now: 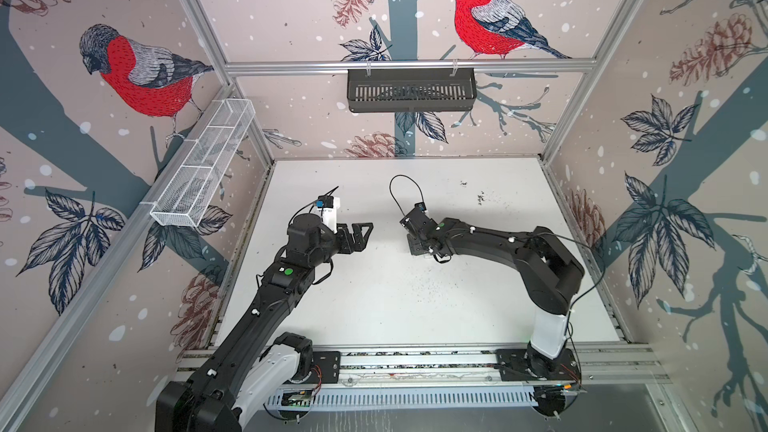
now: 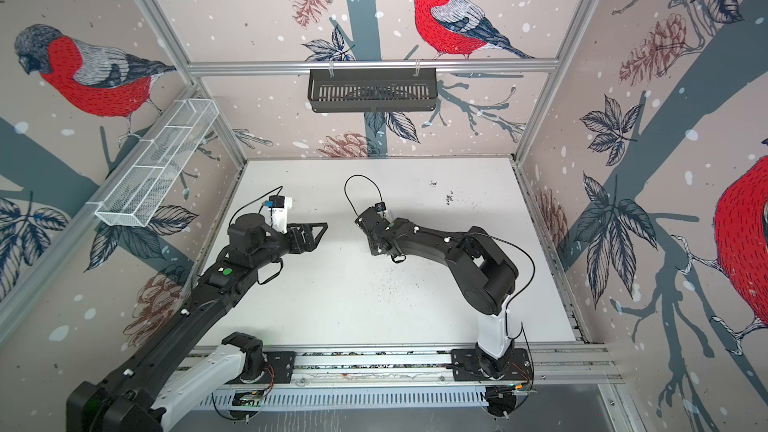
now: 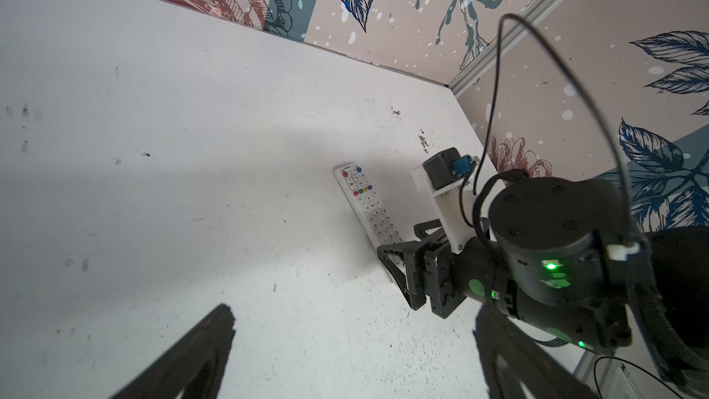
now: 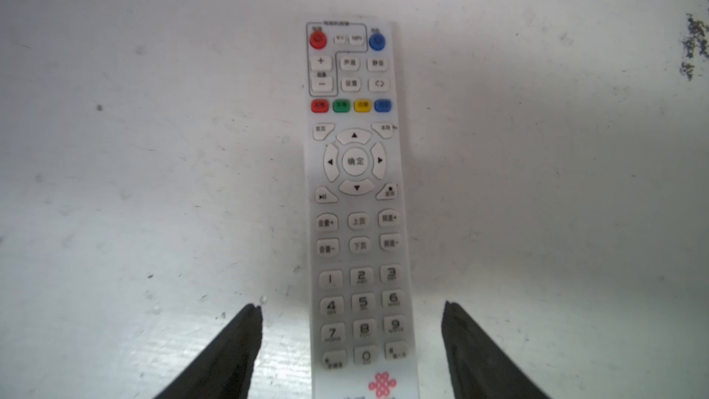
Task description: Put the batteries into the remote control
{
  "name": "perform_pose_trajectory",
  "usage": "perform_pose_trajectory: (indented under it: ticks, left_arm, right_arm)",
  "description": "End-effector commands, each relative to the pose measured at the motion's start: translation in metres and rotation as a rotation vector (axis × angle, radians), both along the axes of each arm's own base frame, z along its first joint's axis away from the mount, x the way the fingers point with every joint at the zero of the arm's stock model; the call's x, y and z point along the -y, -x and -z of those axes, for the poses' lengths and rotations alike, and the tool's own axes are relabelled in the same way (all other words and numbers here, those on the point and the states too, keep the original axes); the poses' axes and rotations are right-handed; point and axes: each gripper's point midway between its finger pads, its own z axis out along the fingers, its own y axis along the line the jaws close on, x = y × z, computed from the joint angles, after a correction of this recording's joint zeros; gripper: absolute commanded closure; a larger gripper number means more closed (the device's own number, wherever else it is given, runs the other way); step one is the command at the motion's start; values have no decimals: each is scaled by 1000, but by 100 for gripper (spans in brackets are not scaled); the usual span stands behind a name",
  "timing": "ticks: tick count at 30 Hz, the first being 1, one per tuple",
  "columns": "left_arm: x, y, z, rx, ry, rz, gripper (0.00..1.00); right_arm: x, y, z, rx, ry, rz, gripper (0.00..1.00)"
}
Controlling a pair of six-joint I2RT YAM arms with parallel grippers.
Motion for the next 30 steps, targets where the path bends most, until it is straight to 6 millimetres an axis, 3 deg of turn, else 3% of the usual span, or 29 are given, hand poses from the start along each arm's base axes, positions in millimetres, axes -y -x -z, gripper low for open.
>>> perform_pose_trajectory:
  ticks: [1,3,7,12,17,20,23,26,30]
  left_arm:
    - [11,-2,-8,21,-8,72,3]
    - [14,-6,-4,6,-32,98,3]
    - [20,-15,1,-1,-84,151,2]
    - [0,-41,2,59,-217,36,2]
    - [-53,-72,0,173,-408,-258,2]
    - [-81,-81,7,253,-462,-422,3]
    - [-108,-89,22,280,-482,-573,3]
    - [-134,-93,43,230,-494,-695,3]
    - [-155,-86,60,237,-584,-779,3]
  right_arm:
    - [-2,-2,-20,31,-110,-65,16]
    - [8,-4,-38,68,-173,-94,9]
    - [53,-15,-58,165,-164,-87,0]
    - [114,-32,-80,293,-163,-8,1]
    - [183,-50,-104,494,-180,145,0]
    - [204,-55,-121,643,-125,185,0]
    - [228,-57,-123,749,-18,259,1]
    - [250,-56,-109,780,73,330,1]
    - [259,-51,-96,820,53,347,1]
